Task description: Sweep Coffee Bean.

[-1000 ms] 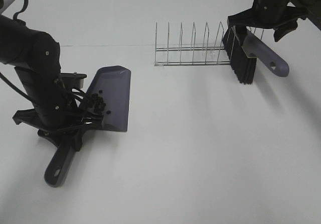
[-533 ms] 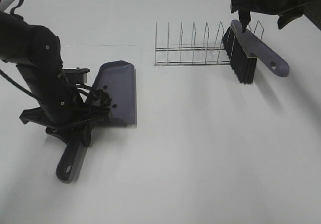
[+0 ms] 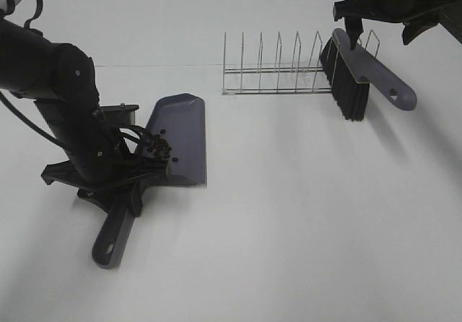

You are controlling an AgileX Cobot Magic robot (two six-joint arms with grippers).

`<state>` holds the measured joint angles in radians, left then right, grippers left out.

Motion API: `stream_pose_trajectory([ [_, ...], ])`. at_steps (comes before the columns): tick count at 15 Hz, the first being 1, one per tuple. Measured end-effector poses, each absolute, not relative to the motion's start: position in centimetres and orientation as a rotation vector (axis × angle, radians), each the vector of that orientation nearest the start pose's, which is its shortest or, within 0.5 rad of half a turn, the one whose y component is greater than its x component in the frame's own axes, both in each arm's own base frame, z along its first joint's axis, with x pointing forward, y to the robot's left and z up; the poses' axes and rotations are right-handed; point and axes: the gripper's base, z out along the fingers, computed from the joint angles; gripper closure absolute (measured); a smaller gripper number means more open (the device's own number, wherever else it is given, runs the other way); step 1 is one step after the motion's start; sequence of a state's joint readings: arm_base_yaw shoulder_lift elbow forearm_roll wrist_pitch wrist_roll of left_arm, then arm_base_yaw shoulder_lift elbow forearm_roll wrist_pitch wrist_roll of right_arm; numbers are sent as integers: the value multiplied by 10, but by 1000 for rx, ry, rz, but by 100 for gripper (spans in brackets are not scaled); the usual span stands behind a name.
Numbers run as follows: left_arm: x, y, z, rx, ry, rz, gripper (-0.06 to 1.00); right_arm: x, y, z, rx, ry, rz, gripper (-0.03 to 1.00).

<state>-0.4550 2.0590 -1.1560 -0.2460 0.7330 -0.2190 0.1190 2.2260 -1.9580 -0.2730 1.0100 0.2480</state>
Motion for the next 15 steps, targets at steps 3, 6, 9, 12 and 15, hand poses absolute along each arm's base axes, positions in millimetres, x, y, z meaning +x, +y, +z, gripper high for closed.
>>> stream_pose_trajectory([
  [3, 319, -173, 101, 86, 3154, -277, 45, 485, 37, 218, 35, 2725, -258, 24],
  [6, 324, -172, 119, 154, 3098, -257, 31, 485, 37, 217, 36, 2735, -263, 24],
  [9, 327, -169, 165, 241, 3004, -208, 30, 478, 35, 215, 12, 2805, -296, 24],
  [12, 320, -157, 205, 271, 2927, -119, 30, 473, 37, 224, -1, 2827, -255, 24],
  [15, 300, -137, 250, 263, 2898, 17, 30, 459, 41, 262, -27, 2801, -166, 24],
])
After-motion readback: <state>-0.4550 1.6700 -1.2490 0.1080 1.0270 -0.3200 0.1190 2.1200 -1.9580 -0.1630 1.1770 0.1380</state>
